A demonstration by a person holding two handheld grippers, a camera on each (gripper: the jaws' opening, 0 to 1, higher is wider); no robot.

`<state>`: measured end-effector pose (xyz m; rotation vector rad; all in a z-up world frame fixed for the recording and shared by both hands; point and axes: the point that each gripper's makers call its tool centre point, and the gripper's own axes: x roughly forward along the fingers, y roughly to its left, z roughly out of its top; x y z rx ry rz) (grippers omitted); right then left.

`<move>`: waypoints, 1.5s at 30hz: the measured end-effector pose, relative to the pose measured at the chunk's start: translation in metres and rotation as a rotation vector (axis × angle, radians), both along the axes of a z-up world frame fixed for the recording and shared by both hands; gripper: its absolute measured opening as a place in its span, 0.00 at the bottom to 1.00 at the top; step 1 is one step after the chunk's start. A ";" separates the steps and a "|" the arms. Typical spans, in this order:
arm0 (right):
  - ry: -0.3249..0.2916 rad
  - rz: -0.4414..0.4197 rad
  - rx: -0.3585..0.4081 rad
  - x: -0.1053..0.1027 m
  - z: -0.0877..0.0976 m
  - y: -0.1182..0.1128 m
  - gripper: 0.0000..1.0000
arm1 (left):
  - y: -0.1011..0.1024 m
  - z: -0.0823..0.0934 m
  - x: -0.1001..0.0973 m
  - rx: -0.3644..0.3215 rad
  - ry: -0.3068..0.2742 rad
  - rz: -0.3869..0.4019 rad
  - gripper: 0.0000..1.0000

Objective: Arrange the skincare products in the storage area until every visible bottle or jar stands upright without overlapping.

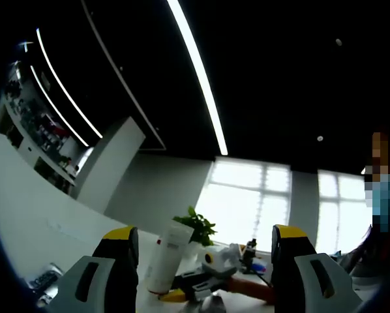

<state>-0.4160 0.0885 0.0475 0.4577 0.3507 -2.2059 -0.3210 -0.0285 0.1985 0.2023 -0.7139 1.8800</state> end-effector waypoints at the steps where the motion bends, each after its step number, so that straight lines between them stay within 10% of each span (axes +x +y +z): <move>1: -0.001 -0.016 -0.002 -0.003 0.000 0.002 0.27 | 0.000 0.000 0.000 0.000 -0.001 0.000 0.86; 45: -0.132 -0.203 0.008 -0.025 -0.014 0.019 0.14 | 0.002 -0.012 -0.010 -0.034 -0.038 0.030 0.85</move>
